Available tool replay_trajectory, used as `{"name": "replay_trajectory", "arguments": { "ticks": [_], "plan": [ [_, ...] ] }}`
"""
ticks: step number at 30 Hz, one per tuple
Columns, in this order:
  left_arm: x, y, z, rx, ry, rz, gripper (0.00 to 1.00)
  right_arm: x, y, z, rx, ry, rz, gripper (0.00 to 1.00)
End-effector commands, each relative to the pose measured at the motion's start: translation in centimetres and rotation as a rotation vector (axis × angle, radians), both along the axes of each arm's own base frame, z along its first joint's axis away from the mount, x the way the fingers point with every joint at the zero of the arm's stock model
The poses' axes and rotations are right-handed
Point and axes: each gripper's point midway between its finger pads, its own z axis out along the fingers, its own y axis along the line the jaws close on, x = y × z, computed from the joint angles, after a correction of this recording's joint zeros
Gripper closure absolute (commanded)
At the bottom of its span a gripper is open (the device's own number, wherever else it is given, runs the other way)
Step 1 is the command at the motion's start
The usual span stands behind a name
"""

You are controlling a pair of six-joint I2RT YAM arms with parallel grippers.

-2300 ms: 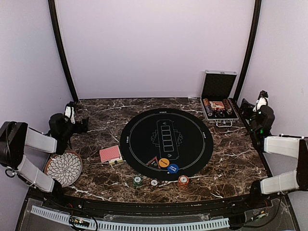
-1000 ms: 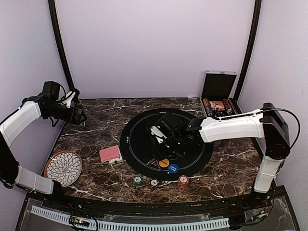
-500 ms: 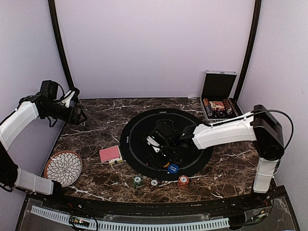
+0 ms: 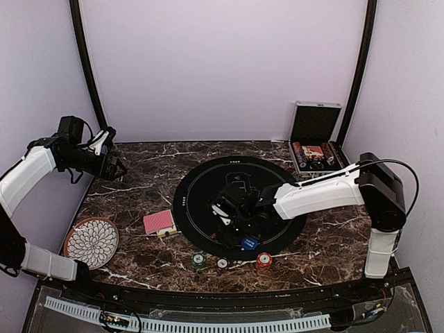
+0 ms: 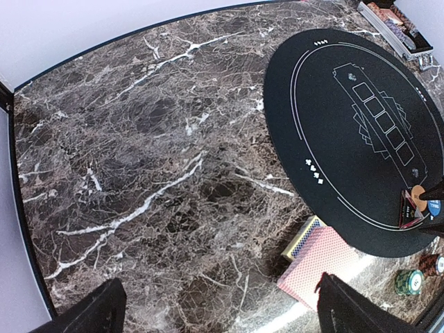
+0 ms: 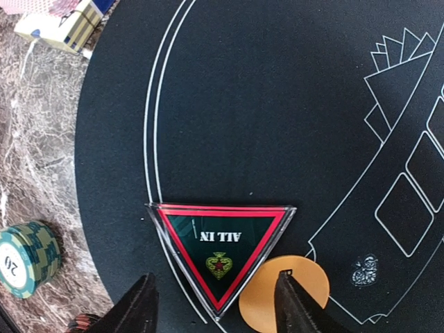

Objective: Distribute texas hold em gaming equipment

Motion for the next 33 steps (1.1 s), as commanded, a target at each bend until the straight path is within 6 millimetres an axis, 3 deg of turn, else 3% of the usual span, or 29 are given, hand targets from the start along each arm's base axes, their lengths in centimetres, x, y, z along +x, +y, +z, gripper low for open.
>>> {"name": "replay_trajectory", "arguments": {
  "ticks": [1,9,21,33],
  "plan": [
    [-0.4,-0.2,0.5,-0.009,-0.002,-0.017,0.01,-0.5,-0.6,-1.5,-0.057,-0.014,0.012,0.45],
    [-0.3,-0.3,0.8,-0.009,0.013,-0.034,0.01,-0.8,-0.5,-2.4,-0.092,-0.021,0.029,0.47],
    [0.0,-0.4,1.3,-0.011,0.002,-0.039,0.01,0.1,0.6,-2.7,-0.099,-0.05,0.022,0.62],
    [-0.2,-0.5,1.5,-0.014,-0.001,-0.043,0.01,2.2,3.9,-2.6,-0.076,-0.094,0.028,0.67]
  ]
}}
